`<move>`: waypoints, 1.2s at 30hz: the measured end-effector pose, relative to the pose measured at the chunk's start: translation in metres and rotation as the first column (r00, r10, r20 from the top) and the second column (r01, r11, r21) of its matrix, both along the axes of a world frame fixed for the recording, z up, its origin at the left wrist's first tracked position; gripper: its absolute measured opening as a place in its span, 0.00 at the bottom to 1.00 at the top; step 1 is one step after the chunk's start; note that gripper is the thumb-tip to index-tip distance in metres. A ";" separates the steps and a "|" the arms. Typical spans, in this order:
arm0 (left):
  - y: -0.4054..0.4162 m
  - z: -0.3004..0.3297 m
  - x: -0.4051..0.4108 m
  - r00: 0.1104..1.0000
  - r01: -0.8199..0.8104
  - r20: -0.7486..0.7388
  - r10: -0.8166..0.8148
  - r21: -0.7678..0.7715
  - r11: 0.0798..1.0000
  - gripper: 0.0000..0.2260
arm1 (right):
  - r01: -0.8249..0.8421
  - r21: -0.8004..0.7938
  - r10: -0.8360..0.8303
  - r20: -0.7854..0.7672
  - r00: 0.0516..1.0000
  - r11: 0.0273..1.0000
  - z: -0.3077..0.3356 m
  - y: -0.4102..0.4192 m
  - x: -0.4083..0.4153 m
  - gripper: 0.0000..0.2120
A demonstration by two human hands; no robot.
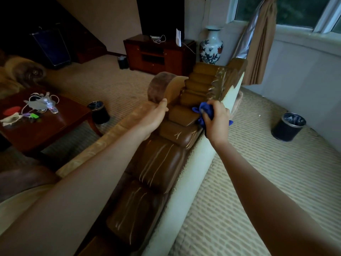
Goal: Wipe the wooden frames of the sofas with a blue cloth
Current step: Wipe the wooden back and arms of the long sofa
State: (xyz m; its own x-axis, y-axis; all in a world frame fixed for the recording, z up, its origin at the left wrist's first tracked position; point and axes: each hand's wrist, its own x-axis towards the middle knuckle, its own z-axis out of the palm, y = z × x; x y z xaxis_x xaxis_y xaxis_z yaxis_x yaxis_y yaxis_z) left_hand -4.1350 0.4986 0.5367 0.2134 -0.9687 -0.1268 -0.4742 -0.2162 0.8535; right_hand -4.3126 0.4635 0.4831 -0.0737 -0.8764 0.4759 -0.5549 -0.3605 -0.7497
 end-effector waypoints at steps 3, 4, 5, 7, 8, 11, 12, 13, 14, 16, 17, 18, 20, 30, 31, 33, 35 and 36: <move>0.002 -0.002 0.003 0.999 0.045 0.003 -0.045 0.006 0.999 0.24 | -0.034 0.074 0.030 0.065 0.997 0.997 -0.010 -0.002 -0.011 0.08; 0.001 -0.002 0.003 0.998 0.055 0.004 -0.055 0.005 0.998 0.24 | -0.033 0.145 0.025 0.060 0.998 0.989 -0.012 -0.002 -0.015 0.08; 0.001 -0.003 0.002 0.998 0.061 0.012 -0.061 0.003 0.998 0.24 | -0.027 0.217 0.012 0.070 0.997 0.976 -0.014 -0.002 -0.018 0.08; -0.001 -0.001 0.002 0.997 0.066 0.029 -0.066 0.000 0.998 0.25 | -0.019 0.288 -0.034 0.175 0.984 0.957 -0.013 0.002 -0.019 0.07; -0.004 0.001 0.002 0.997 0.069 0.041 -0.069 0.002 0.998 0.25 | -0.009 0.269 -0.054 0.224 0.973 0.963 -0.009 0.005 -0.016 0.07; -0.012 0.006 0.004 0.996 0.080 0.047 -0.080 0.006 0.997 0.26 | 0.026 0.110 -0.048 0.205 0.978 0.994 0.010 0.009 0.001 0.07; -0.014 0.006 0.005 0.996 0.084 0.041 -0.084 0.002 0.996 0.26 | 0.050 0.065 -0.058 0.126 0.990 0.997 0.015 0.007 0.006 0.08; -0.016 0.006 0.004 0.996 0.087 0.034 -0.087 -0.005 0.996 0.25 | 0.084 0.034 -0.084 0.011 0.996 0.996 0.017 0.007 0.009 0.09; -0.018 0.006 0.004 0.995 0.095 0.030 -0.095 -0.011 0.995 0.25 | 0.123 0.005 -0.121 -0.125 0.985 0.992 0.018 0.006 0.012 0.10; -0.018 0.003 0.002 0.993 0.115 0.015 -0.115 -0.008 0.993 0.25 | 0.173 -0.092 -0.194 -0.330 0.924 0.981 0.016 0.003 0.012 0.11; -0.018 0.002 0.002 0.993 0.122 0.006 -0.122 -0.007 0.993 0.25 | 0.168 -0.139 -0.210 -0.377 0.902 0.976 0.014 0.001 0.010 0.11; -0.018 0.001 0.003 0.992 0.125 0.000 -0.125 -0.008 0.992 0.24 | 0.157 -0.171 -0.214 -0.406 0.888 0.973 0.012 0.000 0.009 0.11; -0.017 0.000 0.004 0.993 0.118 -0.001 -0.118 -0.016 0.993 0.23 | 0.149 -0.196 -0.224 -0.455 0.862 0.969 0.009 -0.002 0.007 0.11; -0.004 0.010 0.011 0.992 0.124 0.017 -0.123 -0.061 0.990 0.21 | 0.302 -0.058 -0.270 -0.624 0.733 0.952 0.028 0.013 -0.005 0.14; -0.003 0.011 0.012 0.993 0.121 0.015 -0.120 -0.063 0.991 0.21 | 0.305 -0.062 -0.278 -0.610 0.742 0.950 0.027 0.015 -0.005 0.14; -0.002 0.013 0.011 0.993 0.120 0.013 -0.120 -0.067 0.990 0.21 | 0.315 -0.072 -0.296 -0.584 0.756 0.946 0.028 0.015 -0.003 0.15; -0.003 0.014 0.010 0.992 0.123 0.014 -0.122 -0.073 0.990 0.22 | 0.335 -0.063 -0.309 -0.569 0.762 0.940 0.029 0.011 0.001 0.16; -0.003 0.014 0.009 0.992 0.127 0.016 -0.127 -0.076 0.989 0.22 | 0.338 -0.052 -0.306 -0.570 0.762 0.940 0.028 0.008 0.004 0.16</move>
State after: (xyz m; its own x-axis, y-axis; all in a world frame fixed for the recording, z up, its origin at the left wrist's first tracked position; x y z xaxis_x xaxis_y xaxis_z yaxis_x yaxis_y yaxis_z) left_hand -4.1261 0.4953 0.5509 0.0890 -0.9948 -0.0494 -0.5028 -0.0877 0.8600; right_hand -4.3086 0.4714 0.5111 -0.0899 -0.8739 0.4778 -0.9587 -0.0540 -0.2792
